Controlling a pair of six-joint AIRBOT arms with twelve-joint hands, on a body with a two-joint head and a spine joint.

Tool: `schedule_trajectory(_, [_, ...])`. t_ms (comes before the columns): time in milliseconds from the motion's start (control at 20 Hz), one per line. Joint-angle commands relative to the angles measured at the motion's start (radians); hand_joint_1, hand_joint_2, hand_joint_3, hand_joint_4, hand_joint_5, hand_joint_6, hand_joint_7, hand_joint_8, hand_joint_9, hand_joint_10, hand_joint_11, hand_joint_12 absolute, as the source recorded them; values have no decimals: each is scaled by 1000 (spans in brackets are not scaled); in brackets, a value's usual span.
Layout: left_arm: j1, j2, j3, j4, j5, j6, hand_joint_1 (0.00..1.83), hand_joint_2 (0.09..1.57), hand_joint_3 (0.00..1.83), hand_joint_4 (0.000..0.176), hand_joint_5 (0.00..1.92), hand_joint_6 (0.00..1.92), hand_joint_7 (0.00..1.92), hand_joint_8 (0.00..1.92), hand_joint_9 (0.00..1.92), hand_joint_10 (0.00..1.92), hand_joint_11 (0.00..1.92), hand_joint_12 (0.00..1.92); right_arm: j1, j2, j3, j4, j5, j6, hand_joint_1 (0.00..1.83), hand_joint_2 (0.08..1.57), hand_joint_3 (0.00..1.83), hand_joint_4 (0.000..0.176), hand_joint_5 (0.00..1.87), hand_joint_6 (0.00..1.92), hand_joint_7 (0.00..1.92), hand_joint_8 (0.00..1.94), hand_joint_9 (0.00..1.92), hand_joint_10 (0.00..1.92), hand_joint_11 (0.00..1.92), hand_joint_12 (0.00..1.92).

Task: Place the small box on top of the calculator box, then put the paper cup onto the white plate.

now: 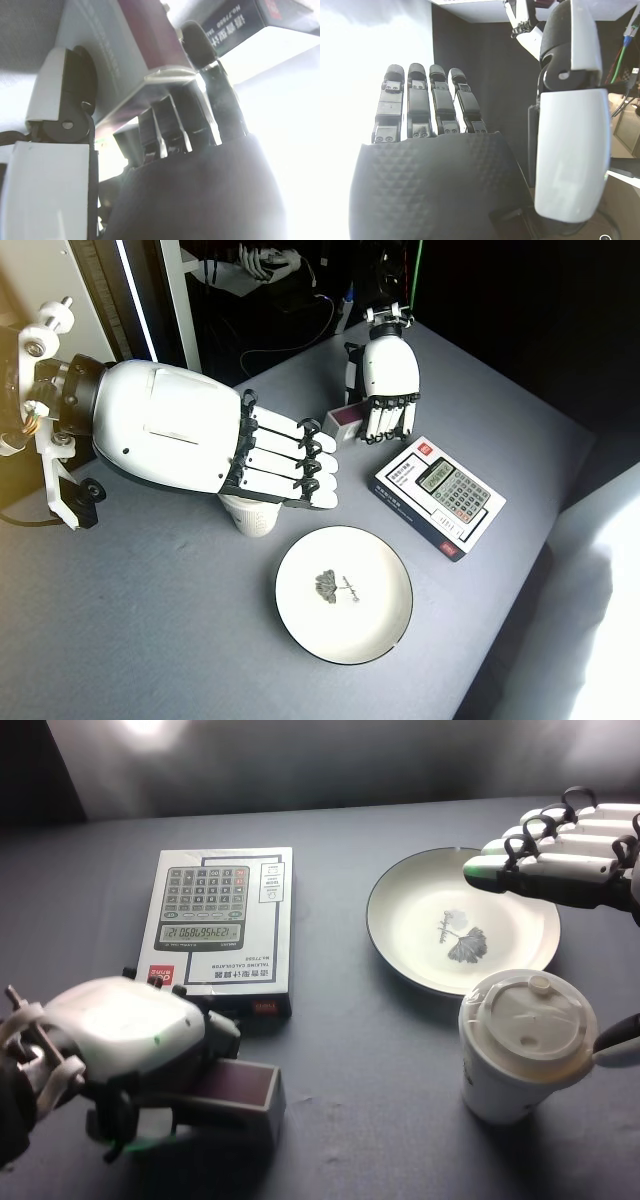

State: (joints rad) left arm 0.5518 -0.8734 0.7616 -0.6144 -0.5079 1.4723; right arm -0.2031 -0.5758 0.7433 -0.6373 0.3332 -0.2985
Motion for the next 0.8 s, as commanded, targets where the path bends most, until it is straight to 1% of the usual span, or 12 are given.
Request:
schedule_trajectory(0, [-28, 20, 4, 3, -75, 27, 1197, 1192, 0, 0, 815, 1100, 876, 1319, 825, 953, 608, 1297, 18, 12, -1, 22, 90, 6, 881, 931, 4, 0, 0, 0, 0, 0, 0, 0, 0, 0])
schedule_trajectory(50, [-45, 22, 7, -8, -65, 41, 1197, 1184, 0, 0, 831, 1094, 890, 1287, 827, 956, 623, 1266, 18, 12, -1, 22, 90, 6, 818, 945, 10, 0, 0, 0, 0, 0, 0, 0, 0, 0])
schedule_trajectory(150, [-104, 23, 26, -33, -14, 78, 1186, 1195, 1, 0, 804, 1152, 867, 1304, 812, 968, 607, 1264, 18, 12, -1, 22, 90, 6, 813, 943, 8, 0, 0, 0, 0, 0, 0, 0, 0, 0])
schedule_trajectory(200, [-143, 20, 42, -45, 19, 100, 1193, 1186, 0, 0, 834, 1096, 876, 1296, 794, 974, 591, 1263, 18, 12, -1, 21, 90, 6, 884, 930, 0, 0, 0, 0, 0, 0, 0, 0, 0, 0])
schedule_trajectory(250, [-170, 17, 55, -58, 43, 119, 1193, 1186, 0, 0, 834, 1096, 876, 1296, 794, 974, 591, 1263, 18, 12, -1, 21, 90, 6, 884, 930, 0, 0, 0, 0, 0, 0, 0, 0, 0, 0])
schedule_trajectory(300, [-200, 12, 69, -73, 66, 139, 1201, 1175, 0, 0, 847, 1069, 899, 1265, 813, 930, 583, 1262, 18, 12, -1, 21, 90, 6, 810, 945, 7, 0, 0, 0, 0, 0, 0, 0, 0, 0])
schedule_trajectory(350, [-230, 6, 86, -89, 89, 165, 1197, 1181, 2, 0, 835, 1091, 888, 1277, 813, 923, 582, 1258, 18, 12, -1, 21, 90, 6, 807, 949, 8, 0, 0, 0, 0, 0, 0, 0, 0, 0])
schedule_trajectory(400, [-258, -4, 109, -94, 108, 174, 1197, 1184, 0, 0, 820, 1110, 890, 1281, 810, 933, 574, 1269, 18, 12, -2, 21, 90, 6, 831, 947, 6, 0, 0, 0, 0, 0, 0, 0, 0, 0])
schedule_trajectory(450, [-280, -18, 131, -94, 124, 175, 1205, 1177, 0, 0, 852, 1051, 892, 1289, 806, 944, 576, 1269, 18, 12, -2, 21, 90, 6, 799, 935, 0, 0, 0, 0, 0, 0, 0, 0, 0, 0])
schedule_trajectory(550, [-310, -44, 171, -93, 149, 177, 1206, 1175, 1, 0, 857, 1038, 888, 1300, 798, 969, 580, 1272, 18, 12, -2, 21, 90, 6, 817, 937, 1, 0, 0, 0, 0, 0, 0, 0, 0, 0])
schedule_trajectory(650, [-342, -87, 237, -80, 194, 177, 1210, 1168, 0, 0, 858, 1041, 920, 1242, 830, 926, 609, 1225, 19, 12, -2, 21, 90, 6, 809, 937, 0, 0, 0, 0, 0, 0, 0, 0, 0, 0])
schedule_trajectory(750, [-360, -118, 285, -64, 236, 176, 1213, 1164, 1, 0, 873, 1005, 915, 1264, 836, 916, 580, 1261, 21, 12, -2, 21, 86, 6, 819, 936, 0, 0, 0, 0, 0, 0, 0, 0, 0, 0])
